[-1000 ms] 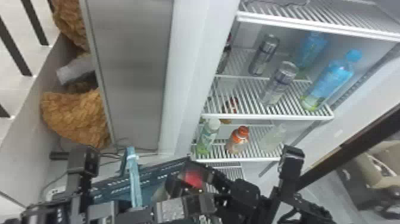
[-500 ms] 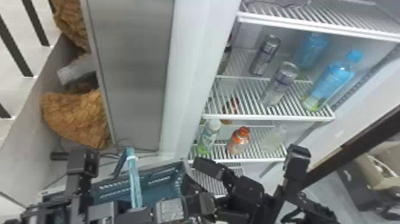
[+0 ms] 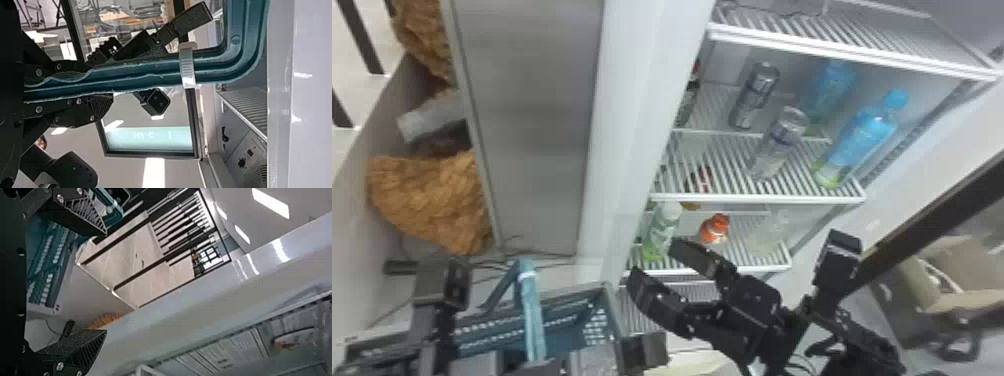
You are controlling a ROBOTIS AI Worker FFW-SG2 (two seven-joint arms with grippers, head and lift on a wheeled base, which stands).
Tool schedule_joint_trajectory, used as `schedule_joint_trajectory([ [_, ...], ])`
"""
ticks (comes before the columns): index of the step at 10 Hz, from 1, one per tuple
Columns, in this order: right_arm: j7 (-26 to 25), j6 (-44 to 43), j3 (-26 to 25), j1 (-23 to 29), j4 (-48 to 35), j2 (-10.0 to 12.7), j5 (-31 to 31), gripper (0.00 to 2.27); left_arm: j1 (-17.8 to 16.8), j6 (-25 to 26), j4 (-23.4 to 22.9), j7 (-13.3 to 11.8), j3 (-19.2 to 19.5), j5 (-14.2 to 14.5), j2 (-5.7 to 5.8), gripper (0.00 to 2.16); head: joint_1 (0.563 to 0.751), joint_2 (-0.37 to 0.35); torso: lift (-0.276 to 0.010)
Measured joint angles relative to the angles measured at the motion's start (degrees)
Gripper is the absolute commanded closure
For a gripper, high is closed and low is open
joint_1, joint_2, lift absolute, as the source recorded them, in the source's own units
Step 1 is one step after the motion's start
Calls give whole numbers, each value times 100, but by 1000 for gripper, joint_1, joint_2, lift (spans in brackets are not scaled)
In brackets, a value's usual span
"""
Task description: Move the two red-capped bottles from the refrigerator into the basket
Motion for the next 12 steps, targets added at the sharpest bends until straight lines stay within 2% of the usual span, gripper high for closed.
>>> schedule_joint_trajectory([
  [6, -445, -939, -633, 387, -399, 324, 486, 134, 49, -13, -1, 2, -3, 32, -6, 1205, 695, -350, 0],
  [9, -720, -1357, -775, 311, -287, 559, 647, 136, 49, -13, -1, 9, -21, 31, -7, 1205, 695, -350, 0],
  [12, -927, -1652, -744, 115, 0, 599, 745, 131, 50, -15, -1, 9, -13, 33, -7, 1205, 695, -350, 0],
])
